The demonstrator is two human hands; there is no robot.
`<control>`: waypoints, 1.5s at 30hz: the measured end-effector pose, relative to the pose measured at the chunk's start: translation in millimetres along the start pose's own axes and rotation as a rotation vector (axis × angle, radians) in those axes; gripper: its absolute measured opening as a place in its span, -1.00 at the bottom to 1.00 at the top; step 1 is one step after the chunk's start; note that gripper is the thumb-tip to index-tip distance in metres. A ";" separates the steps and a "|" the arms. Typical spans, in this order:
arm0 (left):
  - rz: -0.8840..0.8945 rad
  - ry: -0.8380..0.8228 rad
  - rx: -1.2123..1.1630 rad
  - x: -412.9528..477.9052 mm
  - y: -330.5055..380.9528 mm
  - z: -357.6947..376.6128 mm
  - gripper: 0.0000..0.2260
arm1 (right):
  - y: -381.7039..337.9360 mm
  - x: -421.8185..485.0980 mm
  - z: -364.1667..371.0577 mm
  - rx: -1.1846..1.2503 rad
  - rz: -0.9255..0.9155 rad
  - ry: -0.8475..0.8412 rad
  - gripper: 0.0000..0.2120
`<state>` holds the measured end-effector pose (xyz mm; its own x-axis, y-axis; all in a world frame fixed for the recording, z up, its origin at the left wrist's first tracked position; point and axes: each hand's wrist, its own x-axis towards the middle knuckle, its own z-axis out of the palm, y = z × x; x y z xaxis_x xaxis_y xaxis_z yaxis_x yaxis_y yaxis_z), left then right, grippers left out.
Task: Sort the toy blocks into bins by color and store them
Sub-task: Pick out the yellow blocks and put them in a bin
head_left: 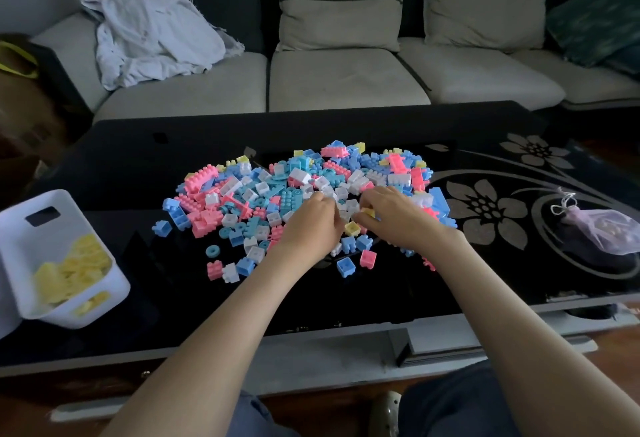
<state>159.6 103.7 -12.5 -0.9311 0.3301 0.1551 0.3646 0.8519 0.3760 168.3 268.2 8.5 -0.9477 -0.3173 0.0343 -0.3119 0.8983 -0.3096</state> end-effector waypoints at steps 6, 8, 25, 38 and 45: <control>-0.099 0.082 0.000 -7.1 -5.5 -9.5 -0.90 | -15.6 2.9 8.3 0.122 -0.057 -0.154 -0.83; -0.121 0.144 0.024 -9.9 -10.2 -12.7 -0.89 | -18.3 3.6 11.1 0.087 -0.078 -0.211 -0.75; -0.125 -0.095 0.165 -5.5 -20.3 -2.1 -0.68 | -9.0 5.2 23.7 -0.099 -0.115 -0.148 -0.64; 0.008 0.268 0.068 -17.1 -24.2 -19.5 -0.67 | -27.4 7.0 17.1 0.105 -0.098 0.167 -0.84; -0.174 0.493 0.004 -39.7 -52.9 -77.7 -0.67 | -122.8 25.7 13.0 0.692 -0.100 0.287 -0.89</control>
<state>177.9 14.0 32.4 -0.8634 -0.0464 0.5024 0.2039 0.8788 0.4315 183.1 145.7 35.0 -0.9270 -0.2103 0.3107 -0.3737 0.4436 -0.8146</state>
